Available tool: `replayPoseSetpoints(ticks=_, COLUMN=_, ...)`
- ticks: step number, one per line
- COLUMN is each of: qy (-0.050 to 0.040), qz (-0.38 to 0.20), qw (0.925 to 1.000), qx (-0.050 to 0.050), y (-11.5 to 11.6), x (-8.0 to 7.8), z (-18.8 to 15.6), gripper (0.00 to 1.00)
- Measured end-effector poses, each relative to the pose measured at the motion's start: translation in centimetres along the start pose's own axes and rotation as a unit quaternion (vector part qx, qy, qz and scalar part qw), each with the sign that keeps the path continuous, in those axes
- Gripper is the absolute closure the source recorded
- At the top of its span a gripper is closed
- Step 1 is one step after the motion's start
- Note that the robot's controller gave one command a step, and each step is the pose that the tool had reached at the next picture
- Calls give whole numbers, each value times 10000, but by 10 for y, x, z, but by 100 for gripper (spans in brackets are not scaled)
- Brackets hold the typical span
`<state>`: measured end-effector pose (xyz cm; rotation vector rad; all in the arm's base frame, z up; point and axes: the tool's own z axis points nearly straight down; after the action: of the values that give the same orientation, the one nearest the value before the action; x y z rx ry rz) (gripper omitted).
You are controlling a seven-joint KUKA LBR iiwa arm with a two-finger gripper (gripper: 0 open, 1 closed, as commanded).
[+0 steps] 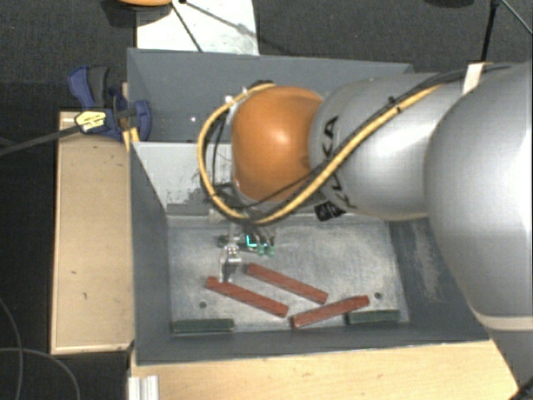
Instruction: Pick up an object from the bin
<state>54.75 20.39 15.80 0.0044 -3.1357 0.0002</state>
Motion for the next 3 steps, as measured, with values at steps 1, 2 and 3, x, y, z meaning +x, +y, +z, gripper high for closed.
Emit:
replayPoseSetpoints(ticks=1, qy=-39, qz=24, qw=10000, qx=-8, y=-1, x=-2, z=-4, gripper=0)
replayPoseSetpoints(ticks=2, qy=-84, qz=92, qw=9999, qx=-24, y=-9, x=9, z=30, gripper=0)
replayPoseSetpoints(ticks=3, qy=-91, qz=-123, qw=9999, qx=-20, y=-35, x=32, z=85, gripper=100)
